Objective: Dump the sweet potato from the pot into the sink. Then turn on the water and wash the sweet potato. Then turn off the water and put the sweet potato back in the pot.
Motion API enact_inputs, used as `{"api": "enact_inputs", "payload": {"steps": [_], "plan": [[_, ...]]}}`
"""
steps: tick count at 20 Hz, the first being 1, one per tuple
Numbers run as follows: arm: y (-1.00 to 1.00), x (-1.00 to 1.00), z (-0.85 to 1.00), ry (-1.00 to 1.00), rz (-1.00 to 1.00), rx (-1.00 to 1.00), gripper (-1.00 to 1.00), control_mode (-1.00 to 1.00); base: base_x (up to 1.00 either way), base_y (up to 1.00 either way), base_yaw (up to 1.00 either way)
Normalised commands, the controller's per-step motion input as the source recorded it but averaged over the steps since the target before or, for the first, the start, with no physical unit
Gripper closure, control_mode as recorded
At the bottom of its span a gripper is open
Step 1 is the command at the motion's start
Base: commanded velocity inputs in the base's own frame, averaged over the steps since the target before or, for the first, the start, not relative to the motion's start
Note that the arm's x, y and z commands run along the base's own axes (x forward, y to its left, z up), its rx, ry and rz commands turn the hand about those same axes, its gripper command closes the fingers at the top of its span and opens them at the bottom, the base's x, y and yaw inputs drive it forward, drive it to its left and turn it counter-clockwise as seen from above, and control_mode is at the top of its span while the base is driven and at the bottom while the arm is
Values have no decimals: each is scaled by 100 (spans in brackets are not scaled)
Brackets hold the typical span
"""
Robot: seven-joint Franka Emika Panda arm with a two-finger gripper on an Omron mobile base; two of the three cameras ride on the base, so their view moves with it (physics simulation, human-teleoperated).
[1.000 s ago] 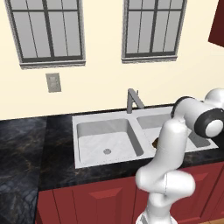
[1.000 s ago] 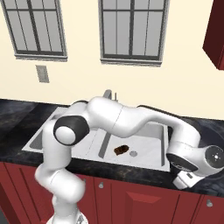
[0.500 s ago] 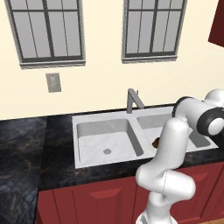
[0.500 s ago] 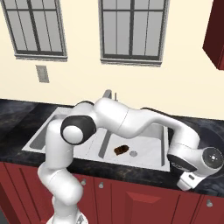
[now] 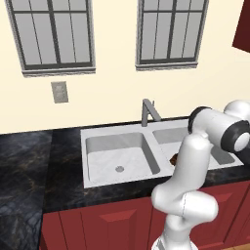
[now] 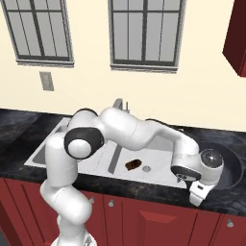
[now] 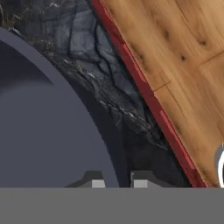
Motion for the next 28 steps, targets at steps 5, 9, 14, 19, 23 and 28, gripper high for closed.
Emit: {"api": "enact_inputs", "payload": {"steps": [5,9,14,19,23,28], "plan": [[1,52,-57,13,-2,-11,100,-100,0,0,0],[-3,34,-44,3,-3,-3,100,-100,0,0,0],[-26,15,-43,0,-3,0,-100,-100,0,0,0],[-22,0,-6,-4,-5,0,-100,-100,0,0,0],[18,0,1,-13,-14,0,-100,-100,0,0,0],[64,-6,25,-11,-17,0,-100,-100,0,0,0]]}}
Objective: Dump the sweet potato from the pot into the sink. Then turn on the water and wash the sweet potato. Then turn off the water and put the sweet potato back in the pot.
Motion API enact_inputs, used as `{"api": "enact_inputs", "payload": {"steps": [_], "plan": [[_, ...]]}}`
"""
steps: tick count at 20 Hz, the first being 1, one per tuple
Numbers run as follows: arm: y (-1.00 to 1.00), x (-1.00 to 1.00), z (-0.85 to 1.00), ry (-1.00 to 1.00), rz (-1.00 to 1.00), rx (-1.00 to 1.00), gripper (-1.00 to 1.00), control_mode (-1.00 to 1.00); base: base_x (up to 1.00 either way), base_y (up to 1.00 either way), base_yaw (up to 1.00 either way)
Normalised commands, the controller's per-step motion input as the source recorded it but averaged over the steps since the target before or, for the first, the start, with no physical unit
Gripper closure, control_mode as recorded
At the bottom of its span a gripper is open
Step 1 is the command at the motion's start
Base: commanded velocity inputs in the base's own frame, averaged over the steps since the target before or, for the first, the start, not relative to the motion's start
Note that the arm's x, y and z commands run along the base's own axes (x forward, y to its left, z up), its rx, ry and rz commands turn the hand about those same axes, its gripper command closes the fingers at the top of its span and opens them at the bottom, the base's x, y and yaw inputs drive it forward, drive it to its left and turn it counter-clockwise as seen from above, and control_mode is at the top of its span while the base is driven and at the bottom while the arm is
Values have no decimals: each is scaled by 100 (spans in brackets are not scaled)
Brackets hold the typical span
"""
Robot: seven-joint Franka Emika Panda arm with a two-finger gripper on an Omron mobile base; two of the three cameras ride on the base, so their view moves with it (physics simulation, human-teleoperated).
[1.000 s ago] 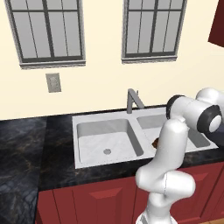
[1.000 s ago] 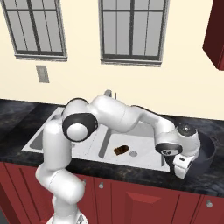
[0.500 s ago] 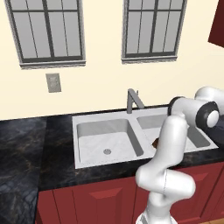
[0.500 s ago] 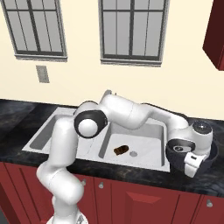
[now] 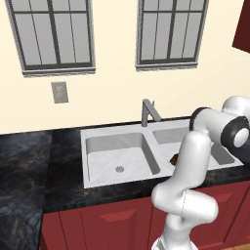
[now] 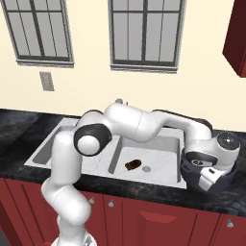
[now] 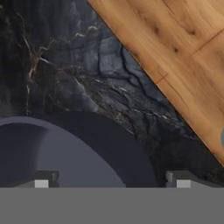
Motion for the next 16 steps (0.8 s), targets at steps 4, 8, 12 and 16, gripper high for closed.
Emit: {"api": "enact_inputs", "payload": {"steps": [4,8,12,16], "plan": [[69,-26,47,-8,0,0,-100,-100,0,0,0],[62,-43,57,-11,0,-3,-100,-100,0,0,0],[58,-41,66,-18,1,-4,-100,-100,0,0,0],[52,-29,61,-17,11,0,-100,-100,0,0,0]]}}
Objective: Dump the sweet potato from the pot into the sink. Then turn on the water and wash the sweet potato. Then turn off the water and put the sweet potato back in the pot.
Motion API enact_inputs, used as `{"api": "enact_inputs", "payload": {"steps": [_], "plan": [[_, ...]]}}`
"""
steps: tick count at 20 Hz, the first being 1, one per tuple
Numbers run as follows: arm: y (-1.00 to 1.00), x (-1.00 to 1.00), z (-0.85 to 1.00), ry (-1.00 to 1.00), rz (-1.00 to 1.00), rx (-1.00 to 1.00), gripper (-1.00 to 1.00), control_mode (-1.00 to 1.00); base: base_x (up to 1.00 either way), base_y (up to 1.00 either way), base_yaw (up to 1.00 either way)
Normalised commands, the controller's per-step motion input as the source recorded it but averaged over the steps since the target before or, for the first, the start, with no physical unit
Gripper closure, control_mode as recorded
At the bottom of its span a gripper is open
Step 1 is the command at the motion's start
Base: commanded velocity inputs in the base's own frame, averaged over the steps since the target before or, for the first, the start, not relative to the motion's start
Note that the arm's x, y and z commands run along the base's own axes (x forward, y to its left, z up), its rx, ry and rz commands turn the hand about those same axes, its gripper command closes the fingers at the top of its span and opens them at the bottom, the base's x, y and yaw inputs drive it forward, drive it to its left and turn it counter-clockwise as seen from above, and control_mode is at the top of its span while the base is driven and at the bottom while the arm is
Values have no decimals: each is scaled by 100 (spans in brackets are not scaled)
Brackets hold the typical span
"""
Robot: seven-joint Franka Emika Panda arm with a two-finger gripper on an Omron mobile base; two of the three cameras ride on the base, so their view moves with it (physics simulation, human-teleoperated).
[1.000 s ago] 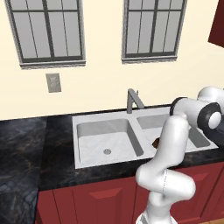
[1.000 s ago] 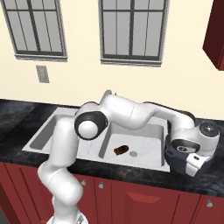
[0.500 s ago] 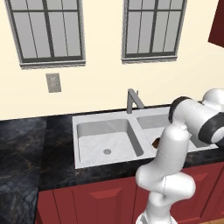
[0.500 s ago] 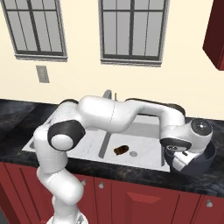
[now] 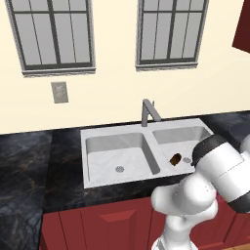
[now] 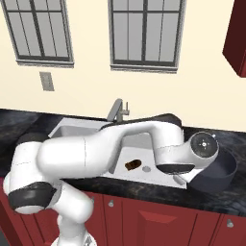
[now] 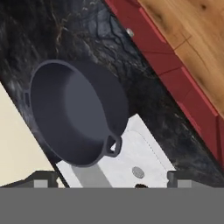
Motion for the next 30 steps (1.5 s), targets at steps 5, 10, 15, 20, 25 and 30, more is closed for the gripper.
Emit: {"api": "enact_inputs", "payload": {"steps": [5,10,15,20,25,30], "plan": [[55,-22,47,-15,19,0,-100,-100,0,0,0],[58,-1,37,-8,16,0,-100,-100,0,0,0],[70,0,18,5,15,-5,-100,-100,0,0,0],[92,2,0,3,21,-9,-100,-100,0,0,0],[89,18,0,11,22,-6,-100,-100,0,0,0],[80,45,-1,5,27,-3,-100,-100,0,0,0]]}}
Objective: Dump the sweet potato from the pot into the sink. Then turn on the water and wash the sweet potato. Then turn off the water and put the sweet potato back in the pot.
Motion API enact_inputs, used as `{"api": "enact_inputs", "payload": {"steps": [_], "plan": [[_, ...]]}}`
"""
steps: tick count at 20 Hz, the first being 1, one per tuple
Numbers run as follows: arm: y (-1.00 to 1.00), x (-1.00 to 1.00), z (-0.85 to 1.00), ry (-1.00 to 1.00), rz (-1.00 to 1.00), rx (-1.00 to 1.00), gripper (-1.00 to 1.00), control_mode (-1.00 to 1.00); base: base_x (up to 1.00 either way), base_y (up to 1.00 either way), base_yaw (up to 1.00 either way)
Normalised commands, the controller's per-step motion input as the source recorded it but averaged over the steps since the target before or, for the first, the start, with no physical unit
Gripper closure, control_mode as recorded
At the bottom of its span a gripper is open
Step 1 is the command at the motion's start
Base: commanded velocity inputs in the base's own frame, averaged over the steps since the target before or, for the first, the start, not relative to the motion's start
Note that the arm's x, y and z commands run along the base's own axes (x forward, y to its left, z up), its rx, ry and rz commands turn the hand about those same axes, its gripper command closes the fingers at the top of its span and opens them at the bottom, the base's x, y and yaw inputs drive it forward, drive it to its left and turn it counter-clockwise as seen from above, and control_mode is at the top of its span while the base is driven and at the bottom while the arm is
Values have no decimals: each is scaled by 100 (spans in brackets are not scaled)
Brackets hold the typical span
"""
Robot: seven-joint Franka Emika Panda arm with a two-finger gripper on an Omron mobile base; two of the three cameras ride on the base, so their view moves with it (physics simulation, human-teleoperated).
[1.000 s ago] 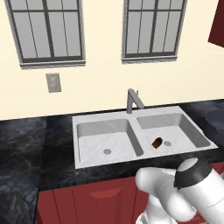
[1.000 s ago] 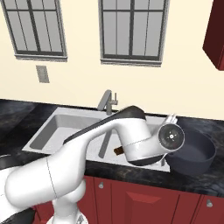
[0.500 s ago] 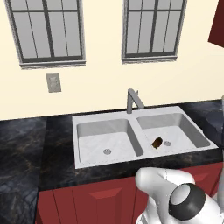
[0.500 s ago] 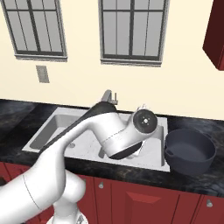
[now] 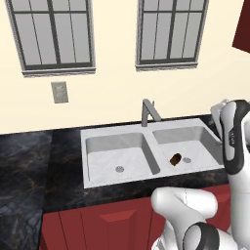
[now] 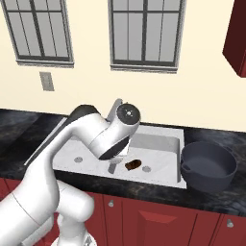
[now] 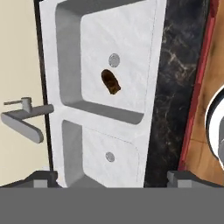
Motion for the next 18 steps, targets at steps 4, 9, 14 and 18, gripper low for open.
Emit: {"api": "enact_inputs", "payload": {"steps": [4,9,14,18], "plan": [[26,35,0,-17,23,2,-100,-100,0,0,0],[6,44,0,-24,14,5,-100,-100,0,0,0],[4,43,1,-15,13,4,-100,-100,0,0,0],[17,47,6,-1,8,0,-100,-100,0,0,0]]}}
